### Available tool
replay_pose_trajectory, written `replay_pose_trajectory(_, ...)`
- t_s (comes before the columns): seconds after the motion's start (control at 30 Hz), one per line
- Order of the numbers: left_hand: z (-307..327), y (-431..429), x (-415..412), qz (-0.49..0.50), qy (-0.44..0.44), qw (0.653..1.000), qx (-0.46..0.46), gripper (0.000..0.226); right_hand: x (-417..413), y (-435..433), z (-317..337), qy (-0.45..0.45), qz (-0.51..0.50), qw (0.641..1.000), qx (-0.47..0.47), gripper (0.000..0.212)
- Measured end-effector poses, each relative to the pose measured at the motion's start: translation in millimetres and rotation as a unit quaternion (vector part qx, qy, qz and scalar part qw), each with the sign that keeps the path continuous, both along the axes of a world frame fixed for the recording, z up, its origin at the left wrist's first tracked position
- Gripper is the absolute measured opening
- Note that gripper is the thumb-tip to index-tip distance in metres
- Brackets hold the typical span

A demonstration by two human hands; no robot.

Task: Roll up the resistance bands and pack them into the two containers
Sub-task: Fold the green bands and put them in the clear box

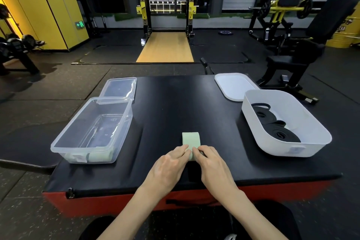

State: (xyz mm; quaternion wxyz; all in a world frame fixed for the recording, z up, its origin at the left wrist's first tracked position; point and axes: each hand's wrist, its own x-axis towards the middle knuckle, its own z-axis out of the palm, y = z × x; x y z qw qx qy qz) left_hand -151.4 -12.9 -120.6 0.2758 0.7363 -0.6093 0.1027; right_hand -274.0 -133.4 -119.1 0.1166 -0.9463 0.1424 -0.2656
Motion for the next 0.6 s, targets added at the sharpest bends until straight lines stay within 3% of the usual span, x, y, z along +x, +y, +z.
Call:
replay_pose_trajectory(0.07,-0.4,2.6,-3.0,0.006,0.0,1.0,-0.003,0.032,1.3,-1.4,0.0,0.0,-0.002,1.0,0.002,0.053)
replay_pose_trajectory(0.17,-4.0,-2.3,2.9,0.012,-0.012,1.0,0.013,0.011,1.9,-2.7,-1.2,-0.001,0.001,1.0,-0.002,0.054)
replay_pose_trajectory(0.23,-4.7,-7.3,8.0,0.01,-0.005,0.999,0.032,0.019,1.6,-2.4,-1.3,0.003,-0.002,1.0,-0.002,0.053)
replay_pose_trajectory(0.5,-1.6,-14.2,9.6,0.033,-0.034,0.998,0.051,0.014,-1.4,-0.4,-1.0,-0.035,0.001,0.998,-0.058,0.03)
replay_pose_trajectory(0.6,-4.3,-15.7,8.3,0.043,-0.022,0.998,0.048,0.013,-3.6,7.8,-10.4,0.005,-0.005,0.997,-0.08,0.043)
